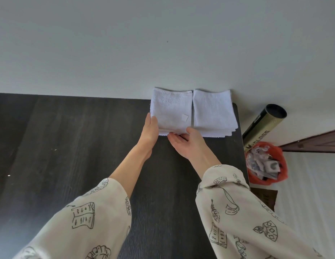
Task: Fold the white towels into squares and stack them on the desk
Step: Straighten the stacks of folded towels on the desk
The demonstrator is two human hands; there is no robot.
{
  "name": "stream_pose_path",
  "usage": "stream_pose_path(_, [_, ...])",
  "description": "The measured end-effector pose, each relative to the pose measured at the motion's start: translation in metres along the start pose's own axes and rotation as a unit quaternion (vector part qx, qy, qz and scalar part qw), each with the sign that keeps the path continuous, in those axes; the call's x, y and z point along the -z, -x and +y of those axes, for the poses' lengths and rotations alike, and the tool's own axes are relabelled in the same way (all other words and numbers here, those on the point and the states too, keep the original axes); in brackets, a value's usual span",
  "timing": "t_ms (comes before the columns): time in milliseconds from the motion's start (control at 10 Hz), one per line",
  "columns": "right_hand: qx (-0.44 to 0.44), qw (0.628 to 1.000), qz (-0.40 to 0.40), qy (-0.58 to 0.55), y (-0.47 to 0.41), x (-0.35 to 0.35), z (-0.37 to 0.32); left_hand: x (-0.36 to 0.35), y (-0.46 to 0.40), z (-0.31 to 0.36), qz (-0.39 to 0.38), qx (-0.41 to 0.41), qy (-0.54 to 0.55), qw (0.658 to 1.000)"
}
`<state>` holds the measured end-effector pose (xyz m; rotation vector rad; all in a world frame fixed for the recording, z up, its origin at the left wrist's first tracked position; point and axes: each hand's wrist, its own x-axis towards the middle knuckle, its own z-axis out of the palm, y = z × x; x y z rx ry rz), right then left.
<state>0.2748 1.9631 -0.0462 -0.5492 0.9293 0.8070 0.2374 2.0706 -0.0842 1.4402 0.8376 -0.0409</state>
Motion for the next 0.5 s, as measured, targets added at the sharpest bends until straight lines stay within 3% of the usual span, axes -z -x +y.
stream_pose_path(200, [0.030,0.999,0.013,0.041,-0.014,0.003,-0.001,0.002,-0.004,0.000,-0.020,0.004,-0.020,1.000])
stream_pose_path(400, [0.063,0.978,0.042,0.193,0.000,0.015,0.002,0.009,0.021,0.001,-0.017,0.031,-0.078,0.996])
stream_pose_path(500, [0.131,0.928,0.102,0.332,0.008,0.036,0.013,0.008,0.048,-0.018,0.021,0.039,-0.145,0.988])
